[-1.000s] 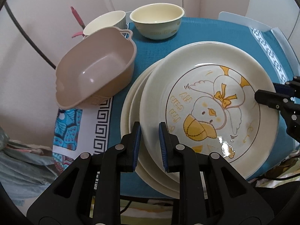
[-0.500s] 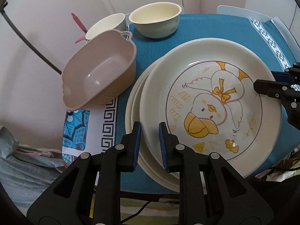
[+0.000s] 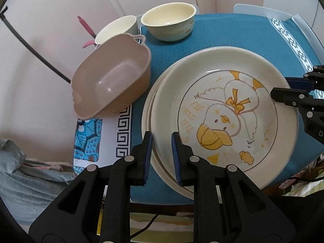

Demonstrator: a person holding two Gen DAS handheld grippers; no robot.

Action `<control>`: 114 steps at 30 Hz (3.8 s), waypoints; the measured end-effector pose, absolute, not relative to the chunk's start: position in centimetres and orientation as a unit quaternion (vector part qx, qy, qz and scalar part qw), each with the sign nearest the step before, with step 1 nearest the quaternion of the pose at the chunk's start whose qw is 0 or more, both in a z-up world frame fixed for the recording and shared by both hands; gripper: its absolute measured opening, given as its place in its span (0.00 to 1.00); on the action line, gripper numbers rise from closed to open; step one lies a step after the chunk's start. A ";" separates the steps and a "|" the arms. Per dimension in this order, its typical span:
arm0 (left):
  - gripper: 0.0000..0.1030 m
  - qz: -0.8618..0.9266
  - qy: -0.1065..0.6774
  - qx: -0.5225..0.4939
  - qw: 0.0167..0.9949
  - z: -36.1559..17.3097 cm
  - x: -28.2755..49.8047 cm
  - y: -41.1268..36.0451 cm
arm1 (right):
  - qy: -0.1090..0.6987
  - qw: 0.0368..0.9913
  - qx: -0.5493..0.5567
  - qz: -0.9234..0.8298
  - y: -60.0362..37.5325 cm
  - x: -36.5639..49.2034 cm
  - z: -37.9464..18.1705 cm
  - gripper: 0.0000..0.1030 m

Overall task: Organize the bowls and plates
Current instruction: 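Open the right gripper and withdraw from the plate stack, then grasp the rim of the beige square basin with the right gripper, then lift the beige basin and lower it onto the cloth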

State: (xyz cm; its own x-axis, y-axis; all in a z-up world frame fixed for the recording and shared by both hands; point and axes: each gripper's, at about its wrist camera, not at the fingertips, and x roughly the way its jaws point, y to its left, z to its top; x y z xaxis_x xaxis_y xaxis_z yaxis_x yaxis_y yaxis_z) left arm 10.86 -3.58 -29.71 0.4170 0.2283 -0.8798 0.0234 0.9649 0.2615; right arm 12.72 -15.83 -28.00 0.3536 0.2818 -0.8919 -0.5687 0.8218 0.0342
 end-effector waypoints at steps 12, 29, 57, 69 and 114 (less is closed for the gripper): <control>0.17 0.055 0.530 0.082 0.842 -28.2 10.8 -2.8 | 0.500 0.818 -0.126 0.255 -16.1 12.7 -26.9 0.16; 1.00 0.125 0.410 -0.049 0.902 -18.4 9.3 5.2 | 0.426 0.831 -0.023 0.356 -13.7 16.1 -17.6 0.99; 0.18 0.003 0.559 -0.209 0.802 -33.1 18.5 16.9 | 0.594 0.737 -0.065 0.316 1.9 25.1 -29.8 0.42; 0.12 0.013 0.541 -0.158 0.826 -30.7 18.3 16.0 | 0.575 0.750 -0.066 0.319 1.4 23.6 -28.7 0.15; 0.12 -0.191 0.571 0.010 0.798 -34.2 17.2 -26.9 | 0.552 0.820 0.086 0.123 -42.9 9.9 -29.1 0.15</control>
State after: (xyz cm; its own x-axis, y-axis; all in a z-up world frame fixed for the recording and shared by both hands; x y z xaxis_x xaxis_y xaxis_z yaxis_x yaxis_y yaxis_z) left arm 17.17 -26.88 -34.23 0.2750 -0.2931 -0.9157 0.3170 0.9268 -0.2015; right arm 9.89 -42.91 -29.11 0.3602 0.2968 -0.8844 -0.1073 0.9549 0.2768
